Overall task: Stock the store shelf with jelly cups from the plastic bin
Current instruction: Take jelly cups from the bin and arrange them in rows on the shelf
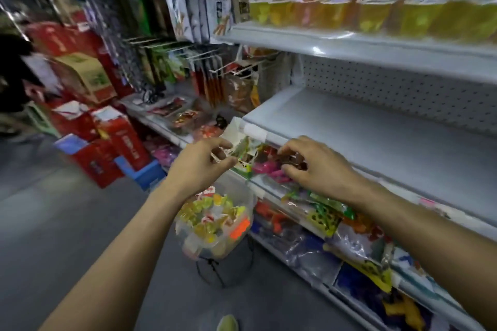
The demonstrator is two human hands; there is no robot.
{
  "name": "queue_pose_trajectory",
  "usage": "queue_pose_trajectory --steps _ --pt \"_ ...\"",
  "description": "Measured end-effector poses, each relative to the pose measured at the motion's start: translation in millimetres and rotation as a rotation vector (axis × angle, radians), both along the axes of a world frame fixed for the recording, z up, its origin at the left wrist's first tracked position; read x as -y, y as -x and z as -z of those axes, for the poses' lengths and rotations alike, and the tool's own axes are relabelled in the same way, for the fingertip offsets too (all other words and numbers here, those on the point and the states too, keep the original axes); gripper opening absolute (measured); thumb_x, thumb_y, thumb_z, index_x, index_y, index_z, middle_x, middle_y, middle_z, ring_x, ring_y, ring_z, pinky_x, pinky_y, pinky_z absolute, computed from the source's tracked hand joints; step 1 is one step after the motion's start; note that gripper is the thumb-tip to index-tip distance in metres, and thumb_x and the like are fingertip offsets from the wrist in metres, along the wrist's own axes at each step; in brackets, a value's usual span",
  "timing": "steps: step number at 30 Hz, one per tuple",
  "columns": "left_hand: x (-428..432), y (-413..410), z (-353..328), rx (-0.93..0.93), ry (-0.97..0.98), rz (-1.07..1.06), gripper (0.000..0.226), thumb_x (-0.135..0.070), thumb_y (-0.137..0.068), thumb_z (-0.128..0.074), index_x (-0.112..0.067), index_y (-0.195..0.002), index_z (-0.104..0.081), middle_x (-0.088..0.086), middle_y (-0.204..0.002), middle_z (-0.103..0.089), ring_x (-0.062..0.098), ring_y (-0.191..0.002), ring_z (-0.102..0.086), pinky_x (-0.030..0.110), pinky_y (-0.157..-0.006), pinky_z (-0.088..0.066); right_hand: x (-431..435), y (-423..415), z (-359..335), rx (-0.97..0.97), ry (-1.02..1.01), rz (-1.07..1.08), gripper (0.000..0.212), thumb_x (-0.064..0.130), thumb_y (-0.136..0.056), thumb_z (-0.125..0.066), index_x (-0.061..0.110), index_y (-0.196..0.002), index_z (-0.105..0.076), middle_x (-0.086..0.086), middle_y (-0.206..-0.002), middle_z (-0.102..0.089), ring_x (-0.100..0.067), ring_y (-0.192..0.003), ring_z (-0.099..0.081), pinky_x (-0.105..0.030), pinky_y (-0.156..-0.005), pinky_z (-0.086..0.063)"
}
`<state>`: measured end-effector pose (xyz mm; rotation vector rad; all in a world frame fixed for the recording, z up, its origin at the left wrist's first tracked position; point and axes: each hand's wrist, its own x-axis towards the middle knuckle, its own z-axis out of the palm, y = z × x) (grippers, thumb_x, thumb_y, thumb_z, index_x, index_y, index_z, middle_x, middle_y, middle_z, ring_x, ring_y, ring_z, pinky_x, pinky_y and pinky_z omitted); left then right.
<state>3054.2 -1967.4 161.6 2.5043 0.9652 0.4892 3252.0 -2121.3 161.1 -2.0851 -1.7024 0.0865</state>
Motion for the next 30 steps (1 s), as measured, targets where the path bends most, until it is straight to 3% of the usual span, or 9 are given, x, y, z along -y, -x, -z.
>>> queue_pose_trajectory --steps 8,13,16,20,22,24,26,30 --pt "-183.5 44.7 116.0 -0.202 0.286 -0.126 0.031 -0.036 -0.090 -0.067 -0.018 -0.115 -0.067 -0.004 -0.090 -0.069 0.019 -0.087 -0.066 0.037 -0.083 -0.053 -202.1 25.0 131.2 -0.203 0.349 -0.096 0.029 0.033 -0.085 -0.061 0.022 -0.113 -0.061 0.000 -0.107 -0.062 -0.017 -0.096 -0.058 -0.036 -0.083 -0.050" --pt "-249.2 35.9 218.2 -0.309 0.510 -0.091 0.026 -0.033 -0.091 -0.065 -0.018 -0.112 -0.069 0.002 -0.104 -0.070 0.017 -0.093 -0.065 0.035 -0.089 -0.052 -265.2 17.7 230.2 -0.271 0.636 -0.036 0.026 0.025 -0.086 -0.062 0.017 -0.111 -0.060 0.000 -0.104 -0.060 -0.023 -0.099 -0.059 -0.035 -0.082 -0.049" --pt "-266.2 22.2 284.8 -0.393 0.596 -0.086 0.029 -0.034 -0.090 -0.066 -0.016 -0.113 -0.070 0.002 -0.110 -0.069 0.018 -0.101 -0.063 0.029 -0.089 -0.048 -286.2 11.6 285.3 -0.147 0.773 -0.013 0.030 0.017 -0.085 -0.059 0.019 -0.116 -0.058 -0.007 -0.119 -0.060 -0.026 -0.107 -0.058 -0.029 -0.077 -0.044" --pt "-272.1 6.0 367.6 -0.512 0.655 -0.060 0.033 -0.038 -0.090 -0.064 -0.018 -0.115 -0.069 0.001 -0.116 -0.067 0.021 -0.107 -0.062 0.033 -0.092 -0.049 -309.7 11.5 343.7 0.138 0.915 -0.136 0.046 0.013 -0.086 -0.061 0.016 -0.131 -0.049 -0.007 -0.138 -0.042 -0.028 -0.131 -0.038 -0.036 -0.090 -0.046" --pt "-275.0 0.5 401.2 -0.571 0.649 -0.070 0.037 -0.042 -0.090 -0.060 -0.021 -0.119 -0.066 0.000 -0.118 -0.066 0.023 -0.108 -0.061 0.038 -0.093 -0.051 -318.9 12.9 369.7 0.244 0.884 -0.201 0.047 0.013 -0.079 -0.070 0.012 -0.123 -0.054 -0.013 -0.125 -0.049 -0.033 -0.122 -0.046 -0.037 -0.087 -0.049" --pt "-277.8 -4.1 427.2 -0.614 0.600 -0.086 0.040 -0.042 -0.089 -0.059 -0.021 -0.123 -0.063 0.001 -0.121 -0.063 0.025 -0.110 -0.060 0.041 -0.093 -0.052 -324.8 12.0 394.4 0.335 0.841 -0.277 0.050 0.014 -0.042 -0.090 0.009 -0.086 -0.068 -0.016 -0.085 -0.061 -0.034 -0.083 -0.063 -0.034 -0.062 -0.056" --pt "-281.2 -9.1 443.8 -0.664 0.513 -0.096 0.038 -0.036 -0.089 -0.062 -0.021 -0.124 -0.061 0.003 -0.125 -0.061 0.025 -0.113 -0.058 0.040 -0.092 -0.053 -328.2 11.7 415.8 0.419 0.763 -0.290 0.050 0.020 -0.012 -0.090 0.014 -0.056 -0.066 -0.008 -0.057 -0.059 -0.026 -0.057 -0.063 -0.025 -0.047 -0.050" --pt "-292.3 -21.6 470.4 -0.728 0.397 -0.075 0.037 -0.027 -0.093 -0.058 -0.022 -0.130 -0.057 0.006 -0.135 -0.051 0.028 -0.125 -0.047 0.040 -0.097 -0.048 -333.0 13.6 439.8 0.498 0.691 -0.383 0.045 0.024 -0.007 -0.092 0.019 -0.044 -0.067 -0.001 -0.048 -0.061 -0.024 -0.053 -0.063 -0.028 -0.055 -0.054"
